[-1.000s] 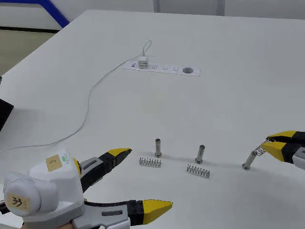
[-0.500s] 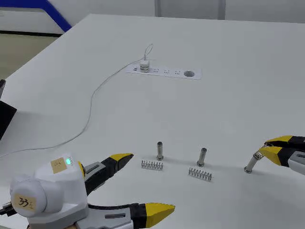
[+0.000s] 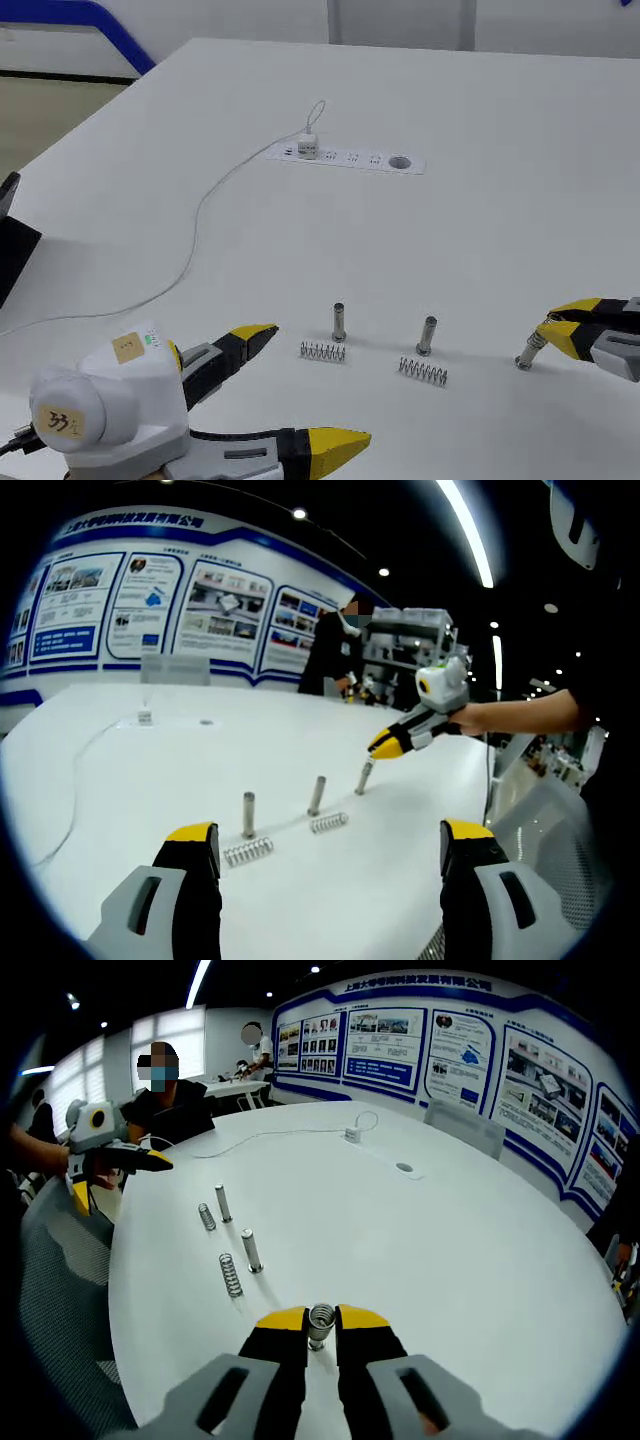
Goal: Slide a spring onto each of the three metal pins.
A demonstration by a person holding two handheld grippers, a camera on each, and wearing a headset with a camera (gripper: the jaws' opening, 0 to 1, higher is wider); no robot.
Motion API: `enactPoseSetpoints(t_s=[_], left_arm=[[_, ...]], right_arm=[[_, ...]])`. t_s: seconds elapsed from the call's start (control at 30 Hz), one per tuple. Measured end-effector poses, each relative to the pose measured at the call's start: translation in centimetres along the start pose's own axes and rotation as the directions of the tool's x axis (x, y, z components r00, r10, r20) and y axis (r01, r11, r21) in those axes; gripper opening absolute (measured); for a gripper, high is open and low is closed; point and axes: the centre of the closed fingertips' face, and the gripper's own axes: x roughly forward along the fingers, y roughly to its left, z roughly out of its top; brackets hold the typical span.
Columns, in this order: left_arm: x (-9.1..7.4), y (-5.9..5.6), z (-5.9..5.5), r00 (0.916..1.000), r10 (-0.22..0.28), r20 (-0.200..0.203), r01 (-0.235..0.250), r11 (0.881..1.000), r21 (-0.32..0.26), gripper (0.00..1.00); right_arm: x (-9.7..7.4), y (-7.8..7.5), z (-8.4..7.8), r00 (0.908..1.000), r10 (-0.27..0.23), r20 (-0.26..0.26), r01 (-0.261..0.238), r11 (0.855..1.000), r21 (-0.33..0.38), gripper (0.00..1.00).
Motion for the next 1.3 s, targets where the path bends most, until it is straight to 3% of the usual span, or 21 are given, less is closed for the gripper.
enactPoseSetpoints(t_s=[0.3,0.8,1.1,1.3], left_arm=[[0.0,0.2,-0.2,0.9999,0.015,-0.007,-0.015,1.000,-0.005,1.00],[-0.1,0.3,-0.5,0.9994,0.021,-0.026,-0.021,1.000,0.002,1.00],[-0.2,0.7,-0.3,0.9994,0.033,-0.011,-0.033,0.999,-0.024,0.99],[-0.1,0.4,-0.6,0.9994,0.020,-0.030,-0.020,1.000,-0.013,0.99]], right_arm=[[1.2,0.3,-0.9,0.9985,0.010,-0.053,-0.012,0.999,-0.031,0.11],[2.4,0.1,-2.2,0.9945,0.025,-0.102,-0.028,0.999,-0.033,0.11],[2.8,0.1,-2.4,0.9949,0.023,-0.098,-0.022,1.000,0.007,0.11],[2.7,0.0,-2.5,0.9946,0.015,-0.103,-0.015,1.000,0.006,0.12]])
